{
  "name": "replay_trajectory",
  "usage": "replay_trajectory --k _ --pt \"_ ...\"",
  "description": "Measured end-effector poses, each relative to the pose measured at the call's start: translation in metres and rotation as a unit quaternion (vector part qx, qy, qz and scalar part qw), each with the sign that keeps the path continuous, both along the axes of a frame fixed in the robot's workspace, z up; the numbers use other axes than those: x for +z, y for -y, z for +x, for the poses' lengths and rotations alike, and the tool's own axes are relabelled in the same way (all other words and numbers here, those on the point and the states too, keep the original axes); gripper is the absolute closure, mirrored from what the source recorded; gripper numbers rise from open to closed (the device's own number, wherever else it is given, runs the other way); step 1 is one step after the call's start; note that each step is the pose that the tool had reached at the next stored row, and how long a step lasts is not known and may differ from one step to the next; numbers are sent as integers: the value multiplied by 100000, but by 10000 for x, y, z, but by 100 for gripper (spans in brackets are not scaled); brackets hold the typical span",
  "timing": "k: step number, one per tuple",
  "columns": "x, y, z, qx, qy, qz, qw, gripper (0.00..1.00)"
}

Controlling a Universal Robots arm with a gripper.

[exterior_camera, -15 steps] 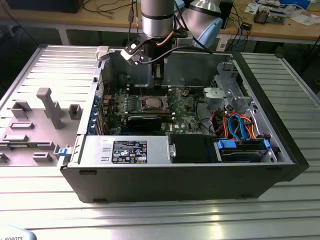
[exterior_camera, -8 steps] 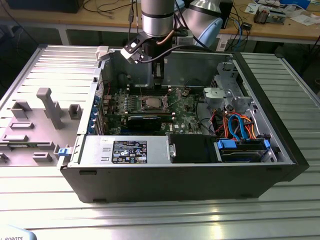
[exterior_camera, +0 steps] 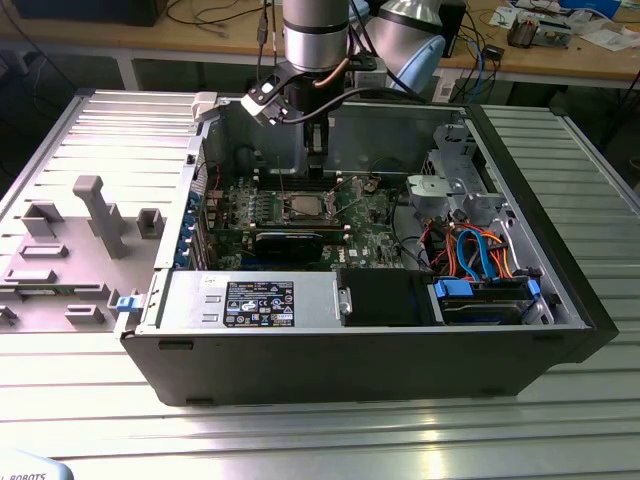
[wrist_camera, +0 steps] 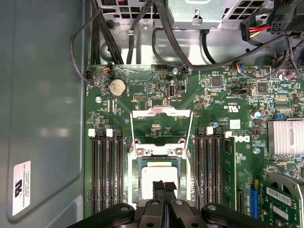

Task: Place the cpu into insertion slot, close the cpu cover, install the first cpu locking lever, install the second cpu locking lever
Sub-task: 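Close the cpu cover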

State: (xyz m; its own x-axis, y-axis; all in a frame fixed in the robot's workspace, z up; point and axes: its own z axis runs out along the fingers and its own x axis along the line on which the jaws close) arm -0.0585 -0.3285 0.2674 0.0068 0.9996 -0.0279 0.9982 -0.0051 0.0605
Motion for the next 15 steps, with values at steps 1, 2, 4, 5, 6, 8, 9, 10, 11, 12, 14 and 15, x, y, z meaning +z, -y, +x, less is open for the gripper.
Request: replay_trajectory --k 1,2,4,5,6,8,9,10,11,12,14,15 --pt "0 0 3 8 -3 -5 100000 89" --pt "0 0 5 9 0 -1 100000 89" --pt "0 0 16 5 -1 -3 100000 89" --pt "0 0 20 8 -3 -3 100000 89" --pt "0 0 28 5 1 -5 100000 89" --pt "0 0 37 6 -2 -2 100000 89" --pt "0 0 47 6 -1 -1 100000 89" --pt "0 0 54 7 -1 -3 100000 89" --pt "0 0 59 6 0 -5 100000 89" --pt "0 0 64 7 2 -9 100000 89" --pt "0 0 72 8 0 -16 100000 89" --pt "0 0 75 8 0 -22 100000 89"
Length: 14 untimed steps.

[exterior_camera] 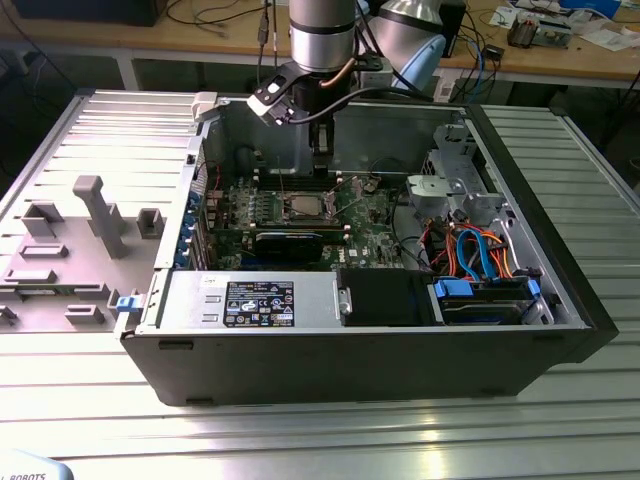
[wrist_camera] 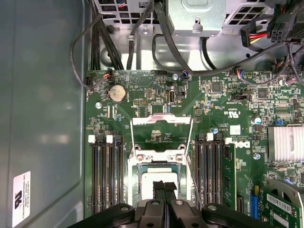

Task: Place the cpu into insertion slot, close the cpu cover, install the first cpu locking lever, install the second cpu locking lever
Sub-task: 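Close the cpu cover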

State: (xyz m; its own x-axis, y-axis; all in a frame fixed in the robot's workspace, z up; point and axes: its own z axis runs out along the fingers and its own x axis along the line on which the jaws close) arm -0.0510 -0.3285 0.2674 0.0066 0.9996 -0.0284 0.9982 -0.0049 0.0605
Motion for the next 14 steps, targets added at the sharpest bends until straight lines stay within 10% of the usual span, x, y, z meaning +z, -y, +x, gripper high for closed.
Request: replay_trajectory --k 14 --pt "0 0 52 -2 1 -4 100000 89"
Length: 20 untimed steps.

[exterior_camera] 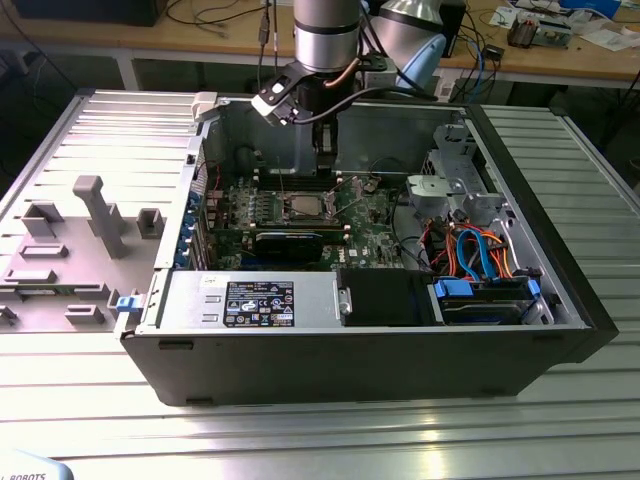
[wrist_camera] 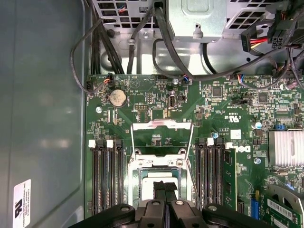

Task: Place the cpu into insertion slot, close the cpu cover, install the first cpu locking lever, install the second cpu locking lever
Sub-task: 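Close the cpu cover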

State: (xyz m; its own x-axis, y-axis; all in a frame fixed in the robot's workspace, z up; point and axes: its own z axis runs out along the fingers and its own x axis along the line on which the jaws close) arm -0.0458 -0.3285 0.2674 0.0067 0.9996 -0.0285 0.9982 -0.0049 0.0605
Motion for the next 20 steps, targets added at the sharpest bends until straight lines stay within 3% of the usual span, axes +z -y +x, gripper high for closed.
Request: replay_trajectory --k 11,20 --pt "14 0 6 0 -18 -1 100000 89" --pt "82 0 6 0 -26 12 100000 89"
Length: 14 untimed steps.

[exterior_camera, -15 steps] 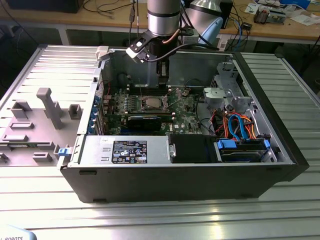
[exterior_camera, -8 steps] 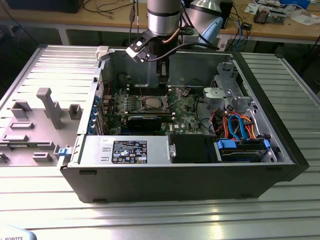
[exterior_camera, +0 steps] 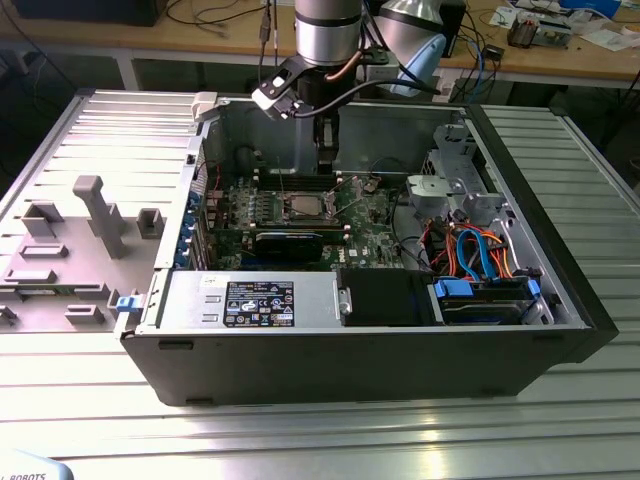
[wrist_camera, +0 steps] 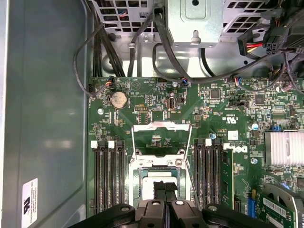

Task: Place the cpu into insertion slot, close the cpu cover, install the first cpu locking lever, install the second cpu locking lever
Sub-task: 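Close the cpu cover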

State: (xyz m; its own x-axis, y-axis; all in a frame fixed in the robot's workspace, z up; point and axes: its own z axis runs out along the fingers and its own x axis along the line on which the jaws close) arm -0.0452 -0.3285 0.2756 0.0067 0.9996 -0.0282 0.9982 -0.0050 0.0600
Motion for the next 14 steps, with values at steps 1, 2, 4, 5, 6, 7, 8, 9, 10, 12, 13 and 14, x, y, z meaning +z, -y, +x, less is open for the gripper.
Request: replay_trajectory --k 1,2,4,5,6,7,8,9,10,12,13,14 --pt "0 0 0 1 0 -1 100000 89" --pt "1 0 0 2 -6 -9 100000 89" --pt "2 0 0 1 -5 -9 100000 89" --pt "3 1 7 11 -14 -18 100000 89" --pt "3 0 17 1 -15 -21 100000 89" --pt "2 0 42 -1 -8 -17 100000 89" --pt "2 0 61 2 -6 -16 100000 89" --pt "2 0 85 7 -9 -33 100000 89" --pt "2 0 101 2 -9 -32 100000 89" --pt "2 0 118 0 -6 -32 100000 89" --pt "2 0 118 -7 -7 -32 100000 89" --pt "2 0 120 2 -7 -32 100000 89"
